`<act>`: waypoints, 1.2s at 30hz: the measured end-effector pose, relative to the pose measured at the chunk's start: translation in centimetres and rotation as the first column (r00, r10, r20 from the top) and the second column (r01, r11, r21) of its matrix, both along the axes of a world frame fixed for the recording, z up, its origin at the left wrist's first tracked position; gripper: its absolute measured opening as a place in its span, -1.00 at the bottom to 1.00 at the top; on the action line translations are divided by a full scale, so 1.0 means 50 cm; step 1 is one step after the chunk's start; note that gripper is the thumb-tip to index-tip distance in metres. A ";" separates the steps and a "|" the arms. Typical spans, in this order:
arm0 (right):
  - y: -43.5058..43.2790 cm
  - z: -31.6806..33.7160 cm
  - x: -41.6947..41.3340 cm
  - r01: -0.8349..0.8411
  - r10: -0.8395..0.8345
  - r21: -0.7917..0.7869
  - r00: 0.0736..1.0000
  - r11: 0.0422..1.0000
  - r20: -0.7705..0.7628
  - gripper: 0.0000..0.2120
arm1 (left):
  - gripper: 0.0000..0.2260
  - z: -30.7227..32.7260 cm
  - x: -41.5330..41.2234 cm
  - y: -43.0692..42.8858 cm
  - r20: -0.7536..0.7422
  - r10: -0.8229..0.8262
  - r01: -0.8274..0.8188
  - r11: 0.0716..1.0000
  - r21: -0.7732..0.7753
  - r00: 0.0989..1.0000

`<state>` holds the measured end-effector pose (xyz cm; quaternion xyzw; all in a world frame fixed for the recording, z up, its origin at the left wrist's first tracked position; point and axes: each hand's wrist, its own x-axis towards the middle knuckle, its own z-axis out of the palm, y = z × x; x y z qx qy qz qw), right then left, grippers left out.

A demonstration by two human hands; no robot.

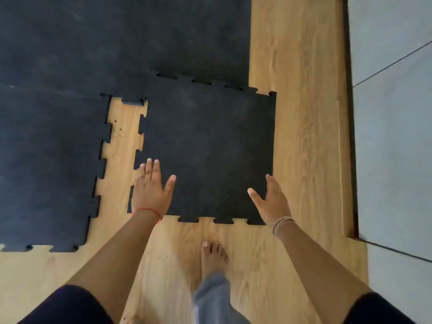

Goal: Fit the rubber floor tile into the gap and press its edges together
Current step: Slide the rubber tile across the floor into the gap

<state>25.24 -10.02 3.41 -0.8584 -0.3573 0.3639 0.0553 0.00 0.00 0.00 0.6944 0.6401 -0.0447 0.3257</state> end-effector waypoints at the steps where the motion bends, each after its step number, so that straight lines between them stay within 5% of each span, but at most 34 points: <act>1: -0.003 -0.047 -0.005 0.002 -0.002 0.001 1.000 1.000 0.020 -0.33 | -0.42 -0.045 -0.009 -0.001 -0.014 0.026 -0.026 1.000 0.017 1.000; 5: -0.013 -0.238 0.004 0.075 -0.067 -0.058 0.988 0.995 0.136 -0.35 | -0.42 -0.223 -0.024 0.015 -0.084 0.077 -0.072 0.996 0.060 0.994; 9: -0.007 -0.361 0.032 0.192 -0.159 -0.041 0.899 0.980 0.407 -0.30 | -0.39 -0.335 -0.006 0.023 -0.084 0.116 -0.102 0.982 0.159 0.990; 15: 0.018 -0.411 0.070 0.378 -0.375 0.068 0.849 0.923 0.373 -0.18 | -0.36 -0.404 0.007 0.009 -0.117 0.163 -0.117 0.938 0.325 0.980; 20: 0.034 -0.377 0.105 0.381 -0.400 0.130 0.895 0.915 0.196 -0.07 | -0.33 -0.398 0.003 0.016 -0.066 0.171 -0.140 0.934 0.330 0.983; 24: 0.047 -0.362 0.124 0.435 -0.446 0.108 0.887 0.894 0.119 -0.04 | -0.26 -0.360 -0.027 0.087 0.081 0.406 -0.414 0.896 0.161 0.910; 31: 0.034 -0.340 0.162 0.765 -0.683 0.025 0.588 0.643 -0.434 0.08 | -0.36 -0.333 -0.046 0.160 0.027 0.489 -0.489 0.868 0.086 0.872; 34: 0.023 -0.323 0.140 0.814 -0.694 0.026 0.510 0.580 -0.508 -0.27 | -0.51 -0.314 -0.081 0.211 0.073 0.558 -0.552 0.829 -0.087 0.827; 36: 0.010 -0.325 0.128 0.823 -0.686 -0.006 0.469 0.567 -0.556 -0.33 | -0.55 -0.292 -0.098 0.233 0.091 0.526 -0.509 0.846 -0.161 0.846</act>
